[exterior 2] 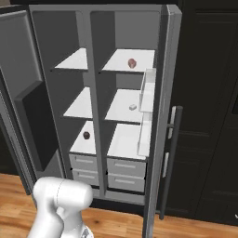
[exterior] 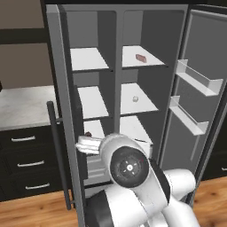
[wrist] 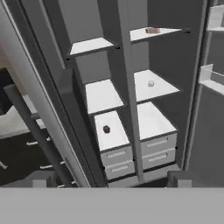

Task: Pick up the frozen steak from the freezer, place it on any shelf in the fridge, and close the fridge and freezer doors when done.

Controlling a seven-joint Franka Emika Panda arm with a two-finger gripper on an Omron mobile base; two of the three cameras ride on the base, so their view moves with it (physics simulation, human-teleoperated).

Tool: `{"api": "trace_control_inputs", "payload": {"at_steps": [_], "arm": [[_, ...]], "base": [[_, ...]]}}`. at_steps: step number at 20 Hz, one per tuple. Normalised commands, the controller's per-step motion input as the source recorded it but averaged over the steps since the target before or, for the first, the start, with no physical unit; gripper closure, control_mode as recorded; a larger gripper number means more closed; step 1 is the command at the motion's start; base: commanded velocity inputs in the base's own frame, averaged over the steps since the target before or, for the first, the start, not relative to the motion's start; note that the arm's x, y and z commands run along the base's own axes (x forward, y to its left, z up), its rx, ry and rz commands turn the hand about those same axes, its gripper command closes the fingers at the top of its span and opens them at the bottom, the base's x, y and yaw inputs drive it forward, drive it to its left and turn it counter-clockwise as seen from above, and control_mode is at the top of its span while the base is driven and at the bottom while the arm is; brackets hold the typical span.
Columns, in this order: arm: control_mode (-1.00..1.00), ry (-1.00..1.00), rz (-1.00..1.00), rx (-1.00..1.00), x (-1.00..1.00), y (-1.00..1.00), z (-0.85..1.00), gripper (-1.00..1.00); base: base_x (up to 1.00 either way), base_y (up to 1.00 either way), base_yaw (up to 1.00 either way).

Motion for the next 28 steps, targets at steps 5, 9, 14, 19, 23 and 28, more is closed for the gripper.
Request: {"api": "trace_control_inputs", "payload": {"at_steps": [5, 9, 14, 19, 23, 28], "arm": [[-1.0, -0.14, -0.32, 0.04, 0.32, 1.0, -0.58, -1.0], [-1.0, -0.12, -0.43, 0.0, 0.73, 1.0, -0.4, -1.0], [-1.0, -0.07, -0.53, 0.0, 0.99, 0.99, -0.16, -1.0], [-1.0, 0.0, -0.24, 0.0, 0.64, 0.35, 0.0, -1.0], [-1.0, 0.05, -0.11, -0.05, 0.43, 0.22, -0.35, -1.0], [-1.0, 0.04, -0.03, -0.02, 0.34, 0.12, -0.42, -1.0]], "base": [[0.0, 0.0, 0.0], [0.0, 0.0, 0.0], [0.0, 0.0, 0.0], [0.0, 0.0, 0.0], [0.0, 0.0, 0.0], [0.0, 0.0, 0.0]]}}
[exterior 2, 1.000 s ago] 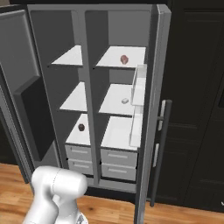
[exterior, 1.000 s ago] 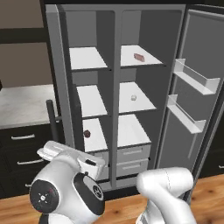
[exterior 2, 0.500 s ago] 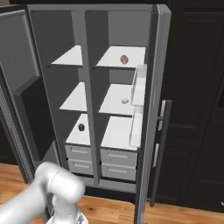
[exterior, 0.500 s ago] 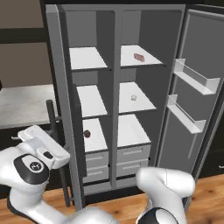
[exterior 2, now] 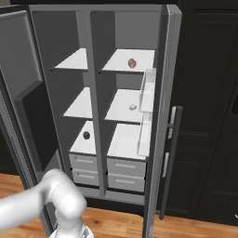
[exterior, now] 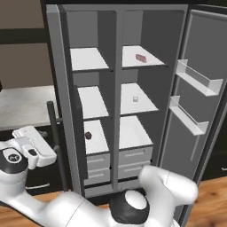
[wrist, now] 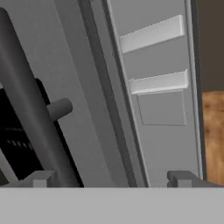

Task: Pick up the frozen steak from the freezer, place it on any shelf in the fridge, and close the fridge and freezer doors when done.

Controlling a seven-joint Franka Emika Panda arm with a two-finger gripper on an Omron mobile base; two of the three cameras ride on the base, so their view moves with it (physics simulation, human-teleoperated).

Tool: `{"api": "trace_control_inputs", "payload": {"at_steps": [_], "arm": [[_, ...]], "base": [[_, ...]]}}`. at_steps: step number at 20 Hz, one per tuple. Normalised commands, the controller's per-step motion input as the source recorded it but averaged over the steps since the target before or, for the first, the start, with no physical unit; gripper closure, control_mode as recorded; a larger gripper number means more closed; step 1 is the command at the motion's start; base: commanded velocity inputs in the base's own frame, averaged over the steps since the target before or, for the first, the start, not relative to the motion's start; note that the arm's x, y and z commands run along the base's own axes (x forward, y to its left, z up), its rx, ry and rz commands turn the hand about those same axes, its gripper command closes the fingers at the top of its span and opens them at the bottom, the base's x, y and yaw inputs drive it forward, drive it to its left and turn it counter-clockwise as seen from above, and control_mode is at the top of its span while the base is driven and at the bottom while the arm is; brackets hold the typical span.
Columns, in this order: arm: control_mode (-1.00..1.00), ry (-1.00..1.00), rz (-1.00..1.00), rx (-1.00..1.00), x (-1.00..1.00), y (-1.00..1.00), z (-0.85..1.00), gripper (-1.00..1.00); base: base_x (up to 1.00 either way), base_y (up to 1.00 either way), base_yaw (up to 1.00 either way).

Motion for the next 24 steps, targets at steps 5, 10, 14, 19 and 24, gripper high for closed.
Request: {"api": "trace_control_inputs", "payload": {"at_steps": [5, 10, 14, 19, 24], "arm": [[-1.0, 0.0, 0.0, -0.03, 0.57, 0.16, -0.07, -1.0], [-1.0, -0.16, 0.03, -0.03, 0.29, 0.01, 0.04, -1.0], [-1.0, -0.02, 0.0, -0.06, 0.32, 0.11, 0.01, -1.0], [-1.0, 0.05, 0.0, -0.06, 0.32, 0.12, 0.02, -1.0], [-1.0, 0.01, 0.05, 0.0, 0.06, -0.4, 0.11, -1.0]], "base": [[0.0, 0.0, 0.0], [0.0, 0.0, 0.0], [0.0, 0.0, 0.0], [0.0, 0.0, 0.0], [0.0, 0.0, 0.0]]}}
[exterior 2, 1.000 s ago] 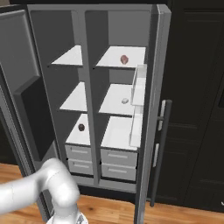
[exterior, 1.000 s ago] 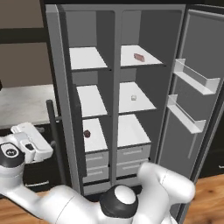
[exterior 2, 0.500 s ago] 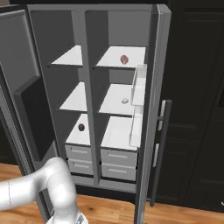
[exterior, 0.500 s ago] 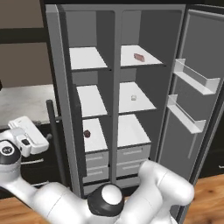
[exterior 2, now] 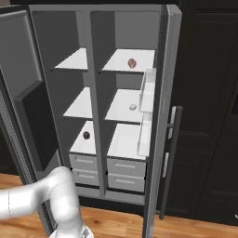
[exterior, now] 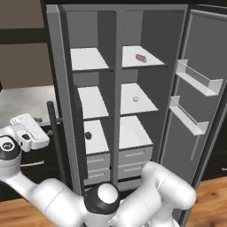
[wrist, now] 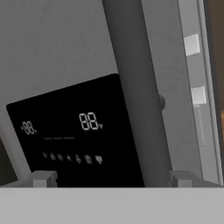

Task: Pick up the frozen steak from the freezer, place it on any shelf in the fridge, and close the fridge and freezer doors when done.

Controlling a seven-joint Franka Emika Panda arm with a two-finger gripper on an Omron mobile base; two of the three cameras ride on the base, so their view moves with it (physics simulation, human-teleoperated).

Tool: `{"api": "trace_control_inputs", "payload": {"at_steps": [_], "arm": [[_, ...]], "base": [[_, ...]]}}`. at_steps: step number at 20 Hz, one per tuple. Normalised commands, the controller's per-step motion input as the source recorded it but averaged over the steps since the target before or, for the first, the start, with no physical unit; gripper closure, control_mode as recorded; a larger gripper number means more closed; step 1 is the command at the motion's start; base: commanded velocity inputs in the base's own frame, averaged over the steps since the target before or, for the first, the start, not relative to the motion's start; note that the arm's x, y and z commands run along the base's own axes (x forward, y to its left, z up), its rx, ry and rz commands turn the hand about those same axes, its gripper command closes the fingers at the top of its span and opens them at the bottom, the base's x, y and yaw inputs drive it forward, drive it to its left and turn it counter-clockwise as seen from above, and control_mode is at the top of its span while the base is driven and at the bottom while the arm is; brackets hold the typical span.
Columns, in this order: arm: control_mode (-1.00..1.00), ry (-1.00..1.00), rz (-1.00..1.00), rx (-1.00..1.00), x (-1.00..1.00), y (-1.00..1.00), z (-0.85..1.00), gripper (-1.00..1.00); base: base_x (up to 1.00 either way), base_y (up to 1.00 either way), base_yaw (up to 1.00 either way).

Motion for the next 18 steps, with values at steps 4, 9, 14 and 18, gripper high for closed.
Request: {"api": "trace_control_inputs", "payload": {"at_steps": [4, 9, 14, 18], "arm": [[-1.0, 0.0, 0.11, 0.0, 0.0, -0.8, 0.15, -1.0], [-1.0, 0.0, 0.1, 0.0, 0.08, -0.82, 0.02, -1.0], [-1.0, 0.0, 0.11, 0.01, 0.4, -0.96, 0.03, -1.0], [-1.0, 0.0, 0.13, 0.03, 0.62, -1.0, 0.14, -1.0]], "base": [[0.0, 0.0, 0.0], [0.0, 0.0, 0.0], [0.0, 0.0, 0.0], [0.0, 0.0, 0.0]]}}
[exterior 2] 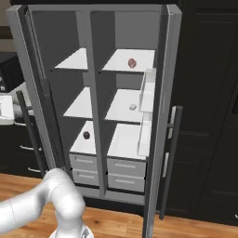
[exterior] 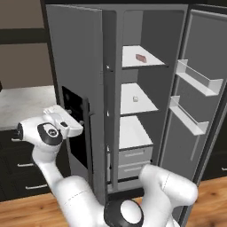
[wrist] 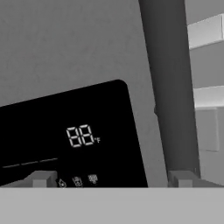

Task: Pick up the frozen steak from the freezer, place it on any shelf in the fridge, and close the fridge and freezer doors when done.

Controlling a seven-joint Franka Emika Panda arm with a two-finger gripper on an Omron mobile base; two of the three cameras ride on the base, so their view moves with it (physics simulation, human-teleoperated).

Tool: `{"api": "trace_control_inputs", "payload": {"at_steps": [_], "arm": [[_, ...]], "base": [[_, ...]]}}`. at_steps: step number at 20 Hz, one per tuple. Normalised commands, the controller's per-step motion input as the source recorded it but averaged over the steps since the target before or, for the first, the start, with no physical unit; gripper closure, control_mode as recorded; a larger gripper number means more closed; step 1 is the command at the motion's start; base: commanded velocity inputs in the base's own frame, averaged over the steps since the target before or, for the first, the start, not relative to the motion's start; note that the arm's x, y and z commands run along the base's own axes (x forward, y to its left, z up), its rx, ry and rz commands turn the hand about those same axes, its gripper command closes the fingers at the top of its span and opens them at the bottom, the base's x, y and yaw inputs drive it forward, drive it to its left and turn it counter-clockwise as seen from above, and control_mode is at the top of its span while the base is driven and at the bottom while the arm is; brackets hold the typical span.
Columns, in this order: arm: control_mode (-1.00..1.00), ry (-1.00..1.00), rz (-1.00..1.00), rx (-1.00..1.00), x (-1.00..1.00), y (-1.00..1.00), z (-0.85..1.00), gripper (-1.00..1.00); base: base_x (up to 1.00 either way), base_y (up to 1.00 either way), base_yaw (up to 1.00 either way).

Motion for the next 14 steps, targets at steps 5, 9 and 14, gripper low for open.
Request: {"api": "trace_control_inputs", "payload": {"at_steps": [5, 9, 14], "arm": [[-1.0, 0.0, 0.11, 0.03, 0.65, -0.93, 0.16, -1.0], [-1.0, 0.0, 0.11, 0.02, 0.64, -0.91, 0.07, -1.0], [-1.0, 0.0, 0.13, 0.02, 0.76, -0.78, 0.02, -1.0]], "base": [[0.0, 0.0, 0.0], [0.0, 0.0, 0.0], [0.0, 0.0, 0.0]]}}
